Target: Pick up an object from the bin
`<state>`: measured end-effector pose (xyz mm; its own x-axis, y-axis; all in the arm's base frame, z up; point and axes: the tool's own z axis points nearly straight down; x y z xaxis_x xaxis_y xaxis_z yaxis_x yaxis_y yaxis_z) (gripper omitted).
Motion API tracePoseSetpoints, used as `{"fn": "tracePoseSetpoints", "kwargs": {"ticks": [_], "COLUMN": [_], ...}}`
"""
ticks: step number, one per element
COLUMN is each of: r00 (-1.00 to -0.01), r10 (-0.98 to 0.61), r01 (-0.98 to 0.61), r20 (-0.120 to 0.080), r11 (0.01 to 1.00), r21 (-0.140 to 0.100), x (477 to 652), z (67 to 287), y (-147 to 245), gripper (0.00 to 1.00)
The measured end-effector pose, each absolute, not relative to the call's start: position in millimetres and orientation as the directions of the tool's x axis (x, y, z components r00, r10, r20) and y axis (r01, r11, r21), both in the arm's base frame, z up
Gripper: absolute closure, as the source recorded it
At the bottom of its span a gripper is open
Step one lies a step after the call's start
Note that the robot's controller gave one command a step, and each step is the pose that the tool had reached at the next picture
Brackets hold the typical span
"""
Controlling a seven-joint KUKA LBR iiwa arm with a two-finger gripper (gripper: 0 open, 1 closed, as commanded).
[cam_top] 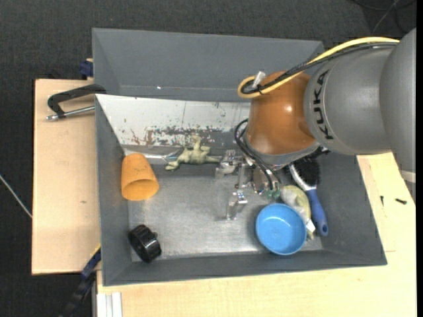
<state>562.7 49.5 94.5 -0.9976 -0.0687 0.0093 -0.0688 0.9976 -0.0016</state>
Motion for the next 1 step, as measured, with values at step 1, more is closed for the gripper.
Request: {"fn": "tracePoseSetpoints", "kwargs": {"ticks": [1], "r00": [-0.951], "r10": [-0.308], "r01": [-0.308], "r20": [0.002], "r11": [0.951], "r21": [-0.001], "x": [524.6], "z": [113.6], "y": [2.7], "gripper": [0.0]}}
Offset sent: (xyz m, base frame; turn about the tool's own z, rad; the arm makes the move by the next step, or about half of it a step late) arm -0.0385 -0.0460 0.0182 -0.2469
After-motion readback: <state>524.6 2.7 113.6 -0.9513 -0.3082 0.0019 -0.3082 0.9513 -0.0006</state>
